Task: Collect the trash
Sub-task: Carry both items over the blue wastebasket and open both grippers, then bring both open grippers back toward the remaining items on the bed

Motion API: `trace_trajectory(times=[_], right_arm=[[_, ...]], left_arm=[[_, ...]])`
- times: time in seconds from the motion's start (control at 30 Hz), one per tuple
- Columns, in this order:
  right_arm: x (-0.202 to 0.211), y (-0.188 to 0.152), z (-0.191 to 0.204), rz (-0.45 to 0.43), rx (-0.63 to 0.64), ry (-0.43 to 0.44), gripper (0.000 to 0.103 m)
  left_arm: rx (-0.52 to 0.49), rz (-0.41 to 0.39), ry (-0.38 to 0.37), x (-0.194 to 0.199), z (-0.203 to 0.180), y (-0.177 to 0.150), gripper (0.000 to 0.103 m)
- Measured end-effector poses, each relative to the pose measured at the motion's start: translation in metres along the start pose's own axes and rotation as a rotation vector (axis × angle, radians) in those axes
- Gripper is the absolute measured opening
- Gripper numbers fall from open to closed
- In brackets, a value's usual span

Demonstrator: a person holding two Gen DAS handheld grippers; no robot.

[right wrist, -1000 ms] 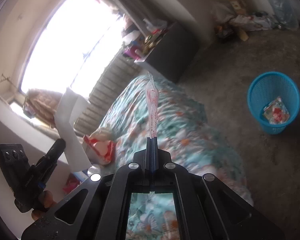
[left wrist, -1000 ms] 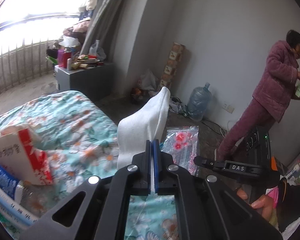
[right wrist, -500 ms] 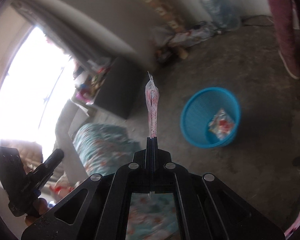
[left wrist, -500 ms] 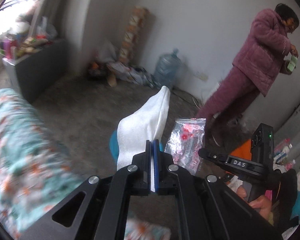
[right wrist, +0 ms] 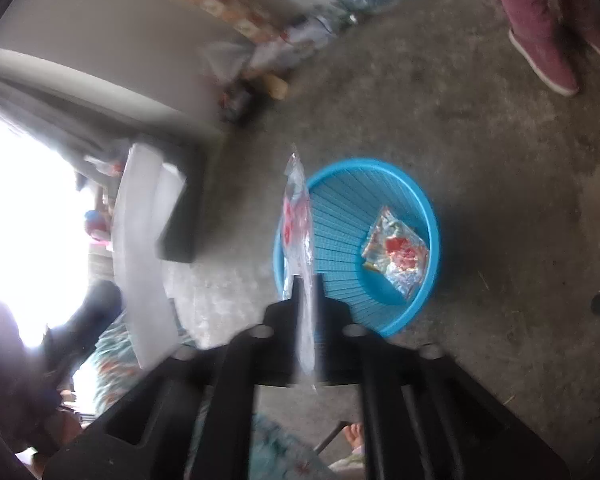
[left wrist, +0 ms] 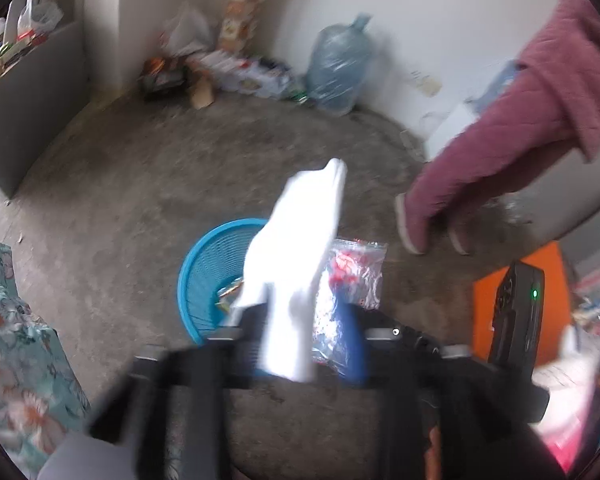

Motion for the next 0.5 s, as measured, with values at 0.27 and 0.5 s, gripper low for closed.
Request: trace_trajectory(times=[0.27,0.5], right_arm=[[-0.041,-0.033,-0.027,0.1,-0.062,-0.074,0.063],[0.0,-0.042,-0.015,0.037,-0.017,-0.072,0.067]], left_arm=[[0.016,-0.042,0.108,0.007,0.022,-0.005,0.062],[-0.016,-0.166,0.123,0.074,0.009,-0.006,0.071]])
Point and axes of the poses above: each gripper's, at about its wrist camera, not at the fingertips, and x roughly against the way its jaws point, z to its left, y to its top, the point moved 9 cm from there along -x, roughly the way its jaws point, and after that the axes turned 10 degrees about -y, right-handed, at the moved point
